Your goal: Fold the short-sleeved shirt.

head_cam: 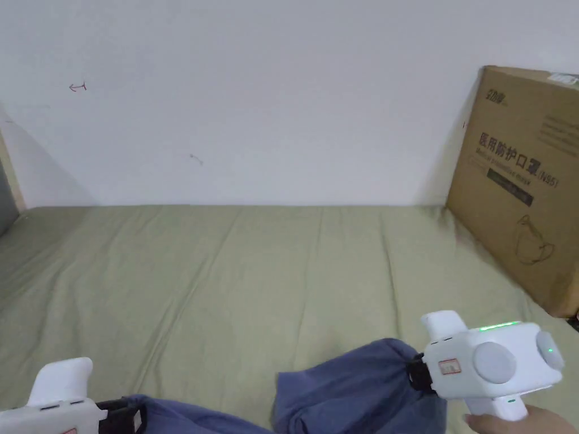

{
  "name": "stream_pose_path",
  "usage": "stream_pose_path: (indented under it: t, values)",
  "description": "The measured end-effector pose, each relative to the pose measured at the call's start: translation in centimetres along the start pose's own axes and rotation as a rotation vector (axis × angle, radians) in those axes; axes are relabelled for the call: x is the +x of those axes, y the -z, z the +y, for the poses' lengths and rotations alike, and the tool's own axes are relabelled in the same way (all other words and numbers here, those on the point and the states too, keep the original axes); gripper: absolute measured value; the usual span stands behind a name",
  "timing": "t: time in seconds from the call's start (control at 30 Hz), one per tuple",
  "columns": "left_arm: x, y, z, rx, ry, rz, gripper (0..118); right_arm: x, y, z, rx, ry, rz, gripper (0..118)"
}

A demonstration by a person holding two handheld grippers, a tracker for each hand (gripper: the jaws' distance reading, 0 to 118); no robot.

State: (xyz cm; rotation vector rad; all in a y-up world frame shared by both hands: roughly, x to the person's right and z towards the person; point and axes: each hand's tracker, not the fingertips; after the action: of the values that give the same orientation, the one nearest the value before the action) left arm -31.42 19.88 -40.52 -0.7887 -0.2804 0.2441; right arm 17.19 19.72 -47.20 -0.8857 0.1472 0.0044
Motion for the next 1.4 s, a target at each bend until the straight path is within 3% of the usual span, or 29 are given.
stream_pose_path:
  t: [0.17, 0.33, 0.53, 0.83, 1.07, 1.23, 1.3, 1.4]
  values:
    - [0.3, -5.6, 2.5, 0.148, 0.057, 0.063, 6, 3.4, -11.2, 2.8, 0.215, 0.150, 0.010, 1]
    - [0.0, -10.6, 6.2, 0.273, 0.070, 0.097, 6, 5.4, -19.4, 5.6, 0.358, 0.142, -0.087, 1]
    - [1.6, -13.8, 11.4, 0.371, 0.104, 0.067, 6, 6.8, -24.1, 9.3, 0.476, 0.252, -0.036, 1]
    - [2.5, -9.8, 18.7, 0.501, 0.127, 0.125, 6, 5.8, -21.5, 17.8, 0.555, 0.223, -0.106, 1]
    - [1.6, -4.1, 23.5, 0.550, 0.117, 0.135, 6, 5.3, -18.5, 24.1, 0.660, 0.244, -0.167, 1]
    - [1.0, 0.0, 25.5, 0.550, 0.104, 0.153, 6, 5.3, -15.9, 24.7, 0.743, 0.212, -0.189, 1]
    - [0.6, 1.9, 25.3, 0.535, 0.086, 0.147, 6, 5.3, -13.8, 23.8, 0.724, 0.170, -0.236, 1]
    - [-0.4, 5.9, 22.7, 0.414, 0.053, 0.166, 6, 6.2, -9.1, 19.7, 0.632, 0.166, -0.219, 1]
